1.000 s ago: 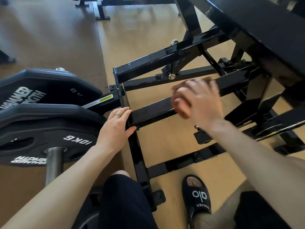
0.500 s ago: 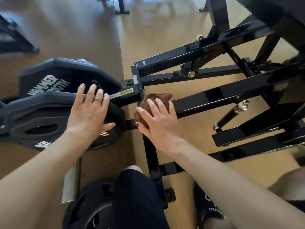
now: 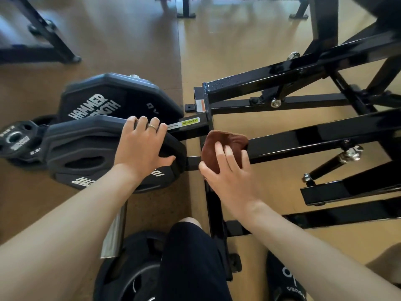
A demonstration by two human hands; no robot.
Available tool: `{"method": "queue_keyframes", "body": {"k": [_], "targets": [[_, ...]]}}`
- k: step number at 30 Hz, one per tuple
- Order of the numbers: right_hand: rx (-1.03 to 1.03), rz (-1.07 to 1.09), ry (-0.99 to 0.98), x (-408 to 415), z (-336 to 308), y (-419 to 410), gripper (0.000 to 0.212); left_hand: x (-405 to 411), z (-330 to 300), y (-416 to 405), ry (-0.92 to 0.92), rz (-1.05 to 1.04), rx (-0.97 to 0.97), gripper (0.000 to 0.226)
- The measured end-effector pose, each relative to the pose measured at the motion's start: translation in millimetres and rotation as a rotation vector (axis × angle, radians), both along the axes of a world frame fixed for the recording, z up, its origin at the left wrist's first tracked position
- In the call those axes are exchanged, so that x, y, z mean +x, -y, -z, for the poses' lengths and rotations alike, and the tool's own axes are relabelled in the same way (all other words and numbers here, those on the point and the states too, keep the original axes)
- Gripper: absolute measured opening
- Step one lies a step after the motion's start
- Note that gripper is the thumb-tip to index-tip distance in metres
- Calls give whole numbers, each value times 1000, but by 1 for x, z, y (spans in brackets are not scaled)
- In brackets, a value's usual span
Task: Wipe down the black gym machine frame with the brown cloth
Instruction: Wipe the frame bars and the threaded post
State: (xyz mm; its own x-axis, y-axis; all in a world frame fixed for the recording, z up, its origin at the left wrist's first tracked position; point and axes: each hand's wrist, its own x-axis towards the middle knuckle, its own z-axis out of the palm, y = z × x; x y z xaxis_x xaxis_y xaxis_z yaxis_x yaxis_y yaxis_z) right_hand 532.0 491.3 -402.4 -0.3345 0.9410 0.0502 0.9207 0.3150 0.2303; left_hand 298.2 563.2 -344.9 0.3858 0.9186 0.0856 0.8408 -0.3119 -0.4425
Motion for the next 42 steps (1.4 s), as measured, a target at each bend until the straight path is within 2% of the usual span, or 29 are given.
{"method": "queue_keyframes", "body": {"k": [3, 6, 8, 12, 16, 21, 23, 27, 34, 36, 39, 42], "targets": [[7, -58, 31, 4, -2, -14, 56, -2, 3, -2, 9, 15, 9, 77], [-15, 26, -65, -8, -18, -40, 46, -3, 6, -3, -5, 14, 13, 77], [-3, 82, -108, -17, -25, -56, 45, -3, 7, -4, -18, 13, 13, 77], [-25, 44, -87, -25, -26, -99, 46, -3, 10, -6, -28, 13, 11, 77], [-58, 102, -278, -27, -19, -138, 43, 0, 15, -8, -53, 14, 8, 78], [-33, 119, -346, -32, -13, -162, 42, 6, 20, -11, -96, 45, -1, 82], [10, 34, -365, -29, -12, -159, 37, 7, 22, -13, -111, 52, -17, 82], [21, -318, -251, -25, -12, -158, 33, 9, 22, -14, -123, 63, -33, 81], [-31, -484, -185, -25, -11, -180, 34, 10, 19, -14, -76, 39, -58, 74], [-54, -441, -263, -22, -12, -186, 36, 11, 18, -14, -72, 33, -66, 73], [-100, -225, -437, -20, -17, -199, 36, 12, 14, -12, -70, -4, -86, 72], [-72, -157, -432, -23, -15, -188, 35, 19, 10, -10, 24, -65, -73, 69]]}}
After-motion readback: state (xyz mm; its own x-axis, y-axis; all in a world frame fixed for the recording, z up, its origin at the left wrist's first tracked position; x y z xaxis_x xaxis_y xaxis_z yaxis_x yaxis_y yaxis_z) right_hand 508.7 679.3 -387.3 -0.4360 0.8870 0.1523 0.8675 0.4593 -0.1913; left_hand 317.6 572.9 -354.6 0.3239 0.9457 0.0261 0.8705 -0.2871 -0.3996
